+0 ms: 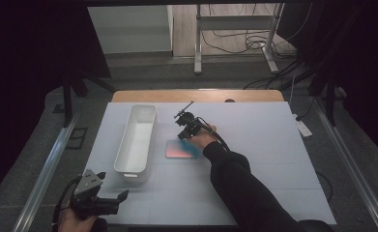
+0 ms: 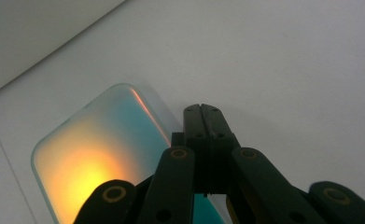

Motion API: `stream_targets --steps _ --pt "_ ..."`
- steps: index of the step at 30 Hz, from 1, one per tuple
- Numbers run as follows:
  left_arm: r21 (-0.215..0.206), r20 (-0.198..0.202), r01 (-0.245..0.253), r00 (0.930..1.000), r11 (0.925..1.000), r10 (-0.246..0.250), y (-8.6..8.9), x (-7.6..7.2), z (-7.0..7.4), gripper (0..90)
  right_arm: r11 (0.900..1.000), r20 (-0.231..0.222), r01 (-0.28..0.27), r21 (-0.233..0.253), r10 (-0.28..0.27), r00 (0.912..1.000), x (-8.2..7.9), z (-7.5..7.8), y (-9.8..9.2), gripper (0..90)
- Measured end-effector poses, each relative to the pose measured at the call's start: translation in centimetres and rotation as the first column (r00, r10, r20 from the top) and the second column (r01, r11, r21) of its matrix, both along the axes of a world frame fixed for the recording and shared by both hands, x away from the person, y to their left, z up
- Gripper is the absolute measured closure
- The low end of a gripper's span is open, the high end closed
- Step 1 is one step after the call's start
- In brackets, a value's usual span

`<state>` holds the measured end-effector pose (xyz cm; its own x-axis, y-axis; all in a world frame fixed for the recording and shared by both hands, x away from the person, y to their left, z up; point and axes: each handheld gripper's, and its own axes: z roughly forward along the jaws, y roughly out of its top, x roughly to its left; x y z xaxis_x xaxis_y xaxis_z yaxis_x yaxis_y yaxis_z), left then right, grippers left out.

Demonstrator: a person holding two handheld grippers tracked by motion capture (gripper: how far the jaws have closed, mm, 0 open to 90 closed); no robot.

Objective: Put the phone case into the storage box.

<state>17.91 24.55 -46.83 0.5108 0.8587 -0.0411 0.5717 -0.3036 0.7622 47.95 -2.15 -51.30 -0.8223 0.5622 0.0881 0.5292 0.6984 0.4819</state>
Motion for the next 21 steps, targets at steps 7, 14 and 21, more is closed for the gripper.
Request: stream_targets --steps 7,14,21 --pt "0.003 -0.002 0.0 1.0 1.0 0.0 0.0 0.0 0.0 2.3 1.0 -0.008 -0.026 0.005 0.026 0.9996 -0.8 0.1 0.1 89.1" --pt "0.004 -0.002 -0.001 1.0 1.0 0.001 0.0 0.0 0.0 2.4 0.999 -0.004 -0.047 -0.002 0.047 0.9989 -2.0 0.1 0.2 89.1" --pt "0.007 -0.001 -0.001 1.0 1.0 0.001 -0.1 0.0 0.0 2.4 0.997 0.008 -0.067 -0.03 0.067 0.9977 -3.0 0.2 0.1 89.1"
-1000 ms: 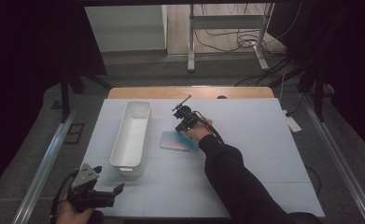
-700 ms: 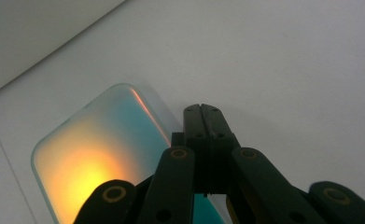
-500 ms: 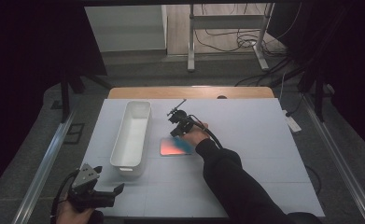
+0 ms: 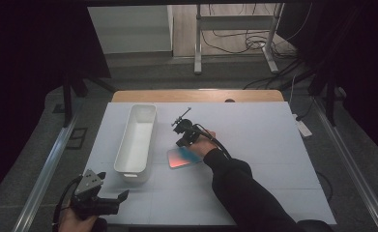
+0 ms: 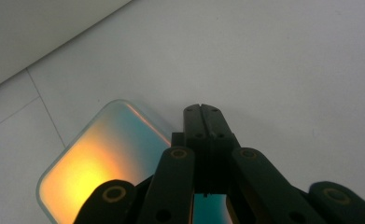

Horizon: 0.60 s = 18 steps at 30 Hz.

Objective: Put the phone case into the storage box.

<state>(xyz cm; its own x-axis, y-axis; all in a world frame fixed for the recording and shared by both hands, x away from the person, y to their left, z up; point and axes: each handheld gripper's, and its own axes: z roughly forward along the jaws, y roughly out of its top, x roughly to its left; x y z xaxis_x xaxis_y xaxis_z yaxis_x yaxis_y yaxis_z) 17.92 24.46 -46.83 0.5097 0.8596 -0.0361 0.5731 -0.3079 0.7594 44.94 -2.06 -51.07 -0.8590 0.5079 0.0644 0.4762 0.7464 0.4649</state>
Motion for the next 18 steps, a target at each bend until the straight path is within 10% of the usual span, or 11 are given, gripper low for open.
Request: stream_targets --steps 18 --pt "0.012 -0.002 0.0 1.0 0.9999 0.0 -0.1 0.0 0.0 2.7 1.0 -0.005 -0.002 -0.022 0.002 1.0 -2.1 0.0 -1.9 89.1"
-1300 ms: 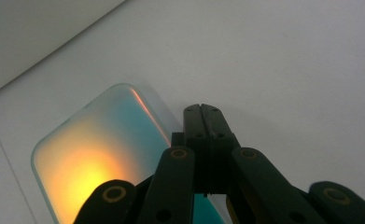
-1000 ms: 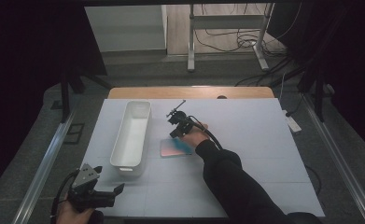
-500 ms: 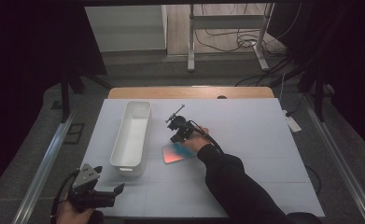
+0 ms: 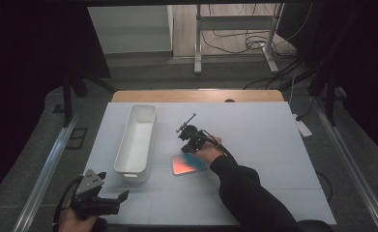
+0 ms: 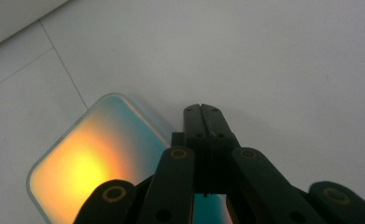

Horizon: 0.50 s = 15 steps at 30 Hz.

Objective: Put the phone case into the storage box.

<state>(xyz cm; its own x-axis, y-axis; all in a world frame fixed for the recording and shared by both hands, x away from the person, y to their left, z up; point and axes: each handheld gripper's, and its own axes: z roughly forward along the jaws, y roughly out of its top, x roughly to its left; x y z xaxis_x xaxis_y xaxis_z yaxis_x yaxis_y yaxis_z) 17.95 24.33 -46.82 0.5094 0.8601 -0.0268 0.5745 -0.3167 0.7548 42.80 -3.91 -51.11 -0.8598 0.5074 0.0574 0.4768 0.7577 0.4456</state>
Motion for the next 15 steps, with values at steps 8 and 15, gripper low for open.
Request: stream_targets --steps 8,15 --pt "0.005 0.0 0.002 1.0 1.0 -0.002 -0.1 0.0 0.0 2.8 1.0 -0.002 -0.023 0.008 0.023 0.9997 -1.0 -0.1 0.3 89.1" --pt "0.009 0.0 0.002 1.0 1.0 -0.002 -0.1 0.0 0.0 2.8 0.999 -0.008 -0.042 0.017 0.042 0.9991 -2.0 -0.2 0.9 89.1"
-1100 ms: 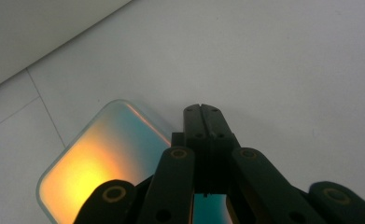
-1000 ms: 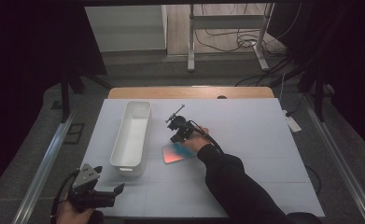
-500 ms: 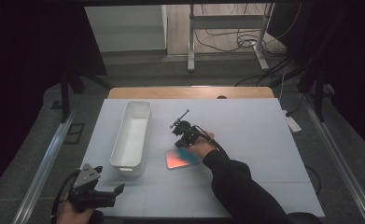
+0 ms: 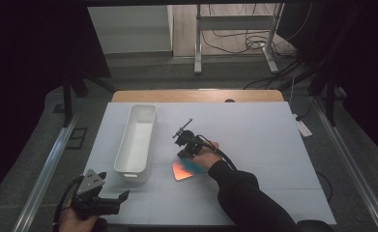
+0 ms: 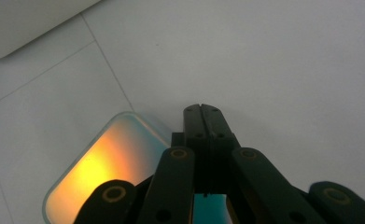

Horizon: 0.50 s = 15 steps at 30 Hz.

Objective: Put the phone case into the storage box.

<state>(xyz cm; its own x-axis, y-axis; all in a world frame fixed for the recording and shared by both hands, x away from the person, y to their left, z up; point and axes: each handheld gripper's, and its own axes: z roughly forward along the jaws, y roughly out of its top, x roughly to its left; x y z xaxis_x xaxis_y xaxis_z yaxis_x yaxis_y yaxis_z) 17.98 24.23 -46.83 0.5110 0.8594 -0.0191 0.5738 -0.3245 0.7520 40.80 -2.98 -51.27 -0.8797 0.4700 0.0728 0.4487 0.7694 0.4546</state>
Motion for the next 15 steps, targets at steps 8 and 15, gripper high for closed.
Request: stream_targets --steps 8,15 --pt "0.006 -0.001 0.002 1.0 1.0 -0.002 -0.1 0.0 0.0 2.9 1.0 -0.011 -0.017 0.002 0.017 0.9998 -1.2 0.0 0.3 89.1" --pt "0.008 -0.002 0.002 1.0 1.0 -0.002 -0.1 0.0 0.0 2.9 0.999 -0.025 -0.033 0.004 0.034 0.9991 -2.3 0.0 0.1 89.0"
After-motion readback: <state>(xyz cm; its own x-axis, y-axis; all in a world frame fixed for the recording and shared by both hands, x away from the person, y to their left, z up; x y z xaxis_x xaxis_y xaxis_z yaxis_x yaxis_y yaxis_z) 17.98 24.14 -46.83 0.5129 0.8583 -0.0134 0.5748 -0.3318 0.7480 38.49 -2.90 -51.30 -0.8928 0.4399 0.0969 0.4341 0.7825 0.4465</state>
